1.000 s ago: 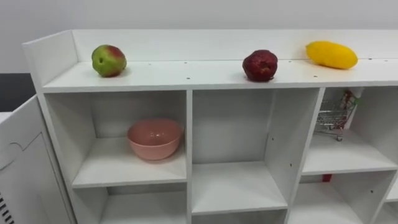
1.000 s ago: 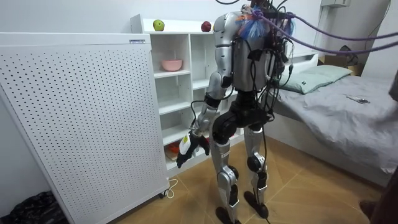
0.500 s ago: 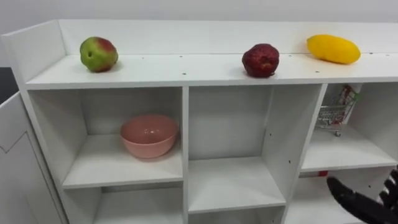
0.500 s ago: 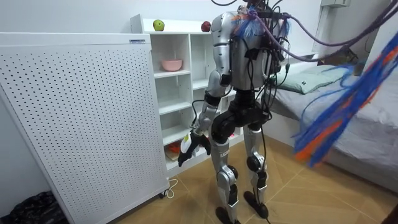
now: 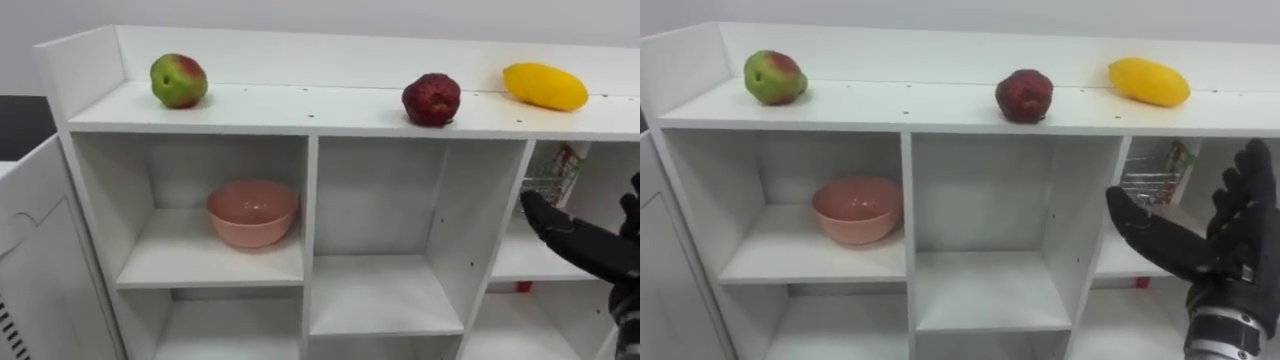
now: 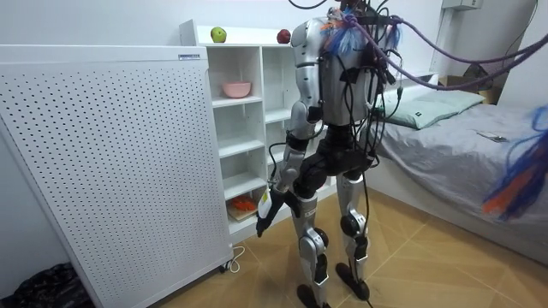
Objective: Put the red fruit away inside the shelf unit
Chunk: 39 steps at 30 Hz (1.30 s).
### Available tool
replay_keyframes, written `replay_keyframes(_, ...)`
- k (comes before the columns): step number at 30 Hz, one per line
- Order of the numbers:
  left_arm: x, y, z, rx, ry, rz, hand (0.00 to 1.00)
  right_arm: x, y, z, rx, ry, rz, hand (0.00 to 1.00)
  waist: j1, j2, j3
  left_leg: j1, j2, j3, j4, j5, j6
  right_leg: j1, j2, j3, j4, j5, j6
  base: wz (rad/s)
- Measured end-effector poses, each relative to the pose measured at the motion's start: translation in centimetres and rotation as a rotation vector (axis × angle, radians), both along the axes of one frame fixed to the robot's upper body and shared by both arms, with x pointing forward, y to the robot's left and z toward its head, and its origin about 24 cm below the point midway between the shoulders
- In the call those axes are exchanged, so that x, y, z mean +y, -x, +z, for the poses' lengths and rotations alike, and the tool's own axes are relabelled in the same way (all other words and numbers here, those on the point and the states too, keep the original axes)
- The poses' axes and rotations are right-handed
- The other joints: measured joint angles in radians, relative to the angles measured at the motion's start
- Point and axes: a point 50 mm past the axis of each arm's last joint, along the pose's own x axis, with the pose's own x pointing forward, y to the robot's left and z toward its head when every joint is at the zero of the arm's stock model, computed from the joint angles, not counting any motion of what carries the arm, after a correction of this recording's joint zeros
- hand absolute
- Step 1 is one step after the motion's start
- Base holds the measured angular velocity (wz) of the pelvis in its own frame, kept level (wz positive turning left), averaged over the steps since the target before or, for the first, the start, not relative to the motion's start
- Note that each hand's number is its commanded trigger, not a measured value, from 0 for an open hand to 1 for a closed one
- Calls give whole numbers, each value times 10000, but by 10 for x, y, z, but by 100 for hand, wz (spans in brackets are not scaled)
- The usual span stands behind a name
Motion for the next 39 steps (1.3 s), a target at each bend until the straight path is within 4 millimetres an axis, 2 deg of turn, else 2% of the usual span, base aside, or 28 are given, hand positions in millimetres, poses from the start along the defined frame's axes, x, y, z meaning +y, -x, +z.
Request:
replay_keyframes(2,-1,-5,0,-46,144,-48,0,5,-6,13,-400,292,357,0,56,50,32,-26,5,-15,11,3,-4,-22,8,-7,5,1,-1,0)
replay_keyframes(6,-1,-9,0,-6,277,-485,0,11,-13,29,-988,457,764,0,89,40,34,-91,-2,-112,36,4,-6,1,4,-159,9,1,-1,7)
replay_keyframes(14,-1,-17,1,-141,309,-627,0,12,-22,34,-1015,530,1054,0,361,-43,61,-185,-17,-203,43,6,-6,-45,-10,-262,-20,0,-1,3)
replay_keyframes(18,1,-18,2,-133,268,-666,0,9,-33,44,-997,566,1161,0,406,-125,98,-198,-25,-354,22,11,-10,-29,-7,-370,-28,0,0,6)
replay_keyframes(21,9,-20,4,-135,62,-824,0,7,-40,54,-1072,872,1302,0,443,-301,142,-194,-12,-432,8,26,-34,-31,3,-503,-32,1,-1,5)
replay_keyframes(24,11,-21,5,-122,-50,-1006,0,8,-47,60,-1029,1215,1548,0,525,-373,103,-167,-29,-585,10,27,-35,32,3,-524,-36,1,-1,6)
replay_keyframes(28,16,-26,6,-222,-164,-1039,0,2,-54,52,-535,939,1930,0,661,-496,31,-109,-36,-683,8,27,-35,67,2,-524,-41,1,-1,6)
replay_keyframes(33,19,-30,8,-271,-99,-924,0,0,-64,49,-255,468,2263,0,727,-479,40,-269,-71,-674,59,37,-24,3,-32,-573,-40,0,-1,-1)
replay_keyframes(36,22,-31,9,-246,-152,-786,0,2,-69,56,-260,448,2478,0,637,-486,37,-416,-96,-691,73,88,-18,-103,-66,-793,-39,0,-1,5)
replay_keyframes(39,24,-30,9,-176,-111,-652,0,5,-70,63,-444,598,2769,0,638,-489,35,-461,-98,-709,80,93,-20,-131,-64,-810,-39,0,-1,4)
